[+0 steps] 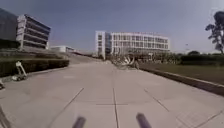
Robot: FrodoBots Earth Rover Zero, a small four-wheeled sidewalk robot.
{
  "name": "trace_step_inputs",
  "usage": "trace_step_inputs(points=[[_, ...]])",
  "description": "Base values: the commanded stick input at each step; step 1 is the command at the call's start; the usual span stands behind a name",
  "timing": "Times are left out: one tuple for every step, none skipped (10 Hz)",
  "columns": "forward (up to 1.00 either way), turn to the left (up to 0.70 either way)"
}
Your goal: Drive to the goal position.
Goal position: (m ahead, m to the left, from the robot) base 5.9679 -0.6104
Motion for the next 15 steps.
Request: trace_step_inputs(points=[[0.7,0.35],[0.7,0.03],[0.7,0.0],[0.7,0.0],[0.7,0.0],[0.7,0.0],[0.7,0.0],[0.7,0.0],[0.7,0.0],[0.7,0.0],[0.7,0.0],[0.77,0.0],[0.85,0.0],[0.85,0.0],[0.85,0.0]])
